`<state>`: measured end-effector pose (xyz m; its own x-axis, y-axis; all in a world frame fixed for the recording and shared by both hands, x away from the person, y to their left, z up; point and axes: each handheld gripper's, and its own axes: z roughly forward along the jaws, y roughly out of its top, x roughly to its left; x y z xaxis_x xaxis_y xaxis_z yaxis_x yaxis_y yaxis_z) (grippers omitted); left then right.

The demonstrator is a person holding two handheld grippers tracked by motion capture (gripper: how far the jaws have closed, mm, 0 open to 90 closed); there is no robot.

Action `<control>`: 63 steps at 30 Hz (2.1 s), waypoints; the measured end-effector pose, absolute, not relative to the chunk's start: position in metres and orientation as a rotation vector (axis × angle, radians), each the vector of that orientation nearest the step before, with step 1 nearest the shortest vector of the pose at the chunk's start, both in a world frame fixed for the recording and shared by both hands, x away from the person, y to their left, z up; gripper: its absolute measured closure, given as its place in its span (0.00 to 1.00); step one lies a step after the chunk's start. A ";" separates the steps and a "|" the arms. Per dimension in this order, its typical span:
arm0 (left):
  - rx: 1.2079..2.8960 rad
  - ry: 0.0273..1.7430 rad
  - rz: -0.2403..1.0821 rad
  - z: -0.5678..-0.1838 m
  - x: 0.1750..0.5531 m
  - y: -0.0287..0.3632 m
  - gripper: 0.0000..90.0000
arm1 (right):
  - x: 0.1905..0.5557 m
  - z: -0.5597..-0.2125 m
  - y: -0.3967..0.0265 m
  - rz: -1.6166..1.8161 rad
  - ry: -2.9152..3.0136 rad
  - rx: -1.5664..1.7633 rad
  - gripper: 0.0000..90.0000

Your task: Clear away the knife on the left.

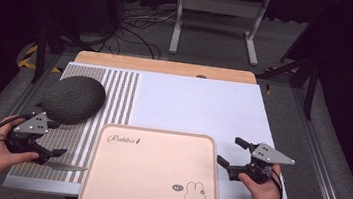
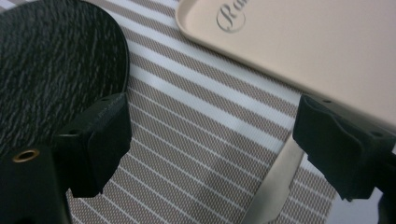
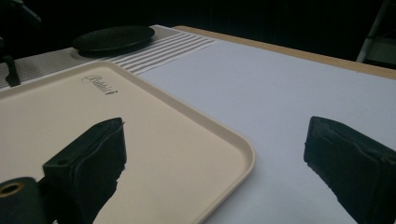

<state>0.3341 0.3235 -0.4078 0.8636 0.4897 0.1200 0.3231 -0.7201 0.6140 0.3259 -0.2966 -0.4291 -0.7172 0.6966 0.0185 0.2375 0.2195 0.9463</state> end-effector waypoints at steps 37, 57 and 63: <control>3.062 0.317 0.095 -0.422 0.351 0.310 0.25 | 0.326 -0.430 -0.294 1.532 2.107 0.837 0.05; 3.251 0.202 -0.007 -0.432 0.352 0.314 0.67 | 0.326 -0.431 -0.292 1.532 2.124 0.825 0.05; 3.279 0.150 -0.029 -0.435 0.351 0.313 0.80 | 0.326 -0.431 -0.291 1.536 2.131 0.825 0.05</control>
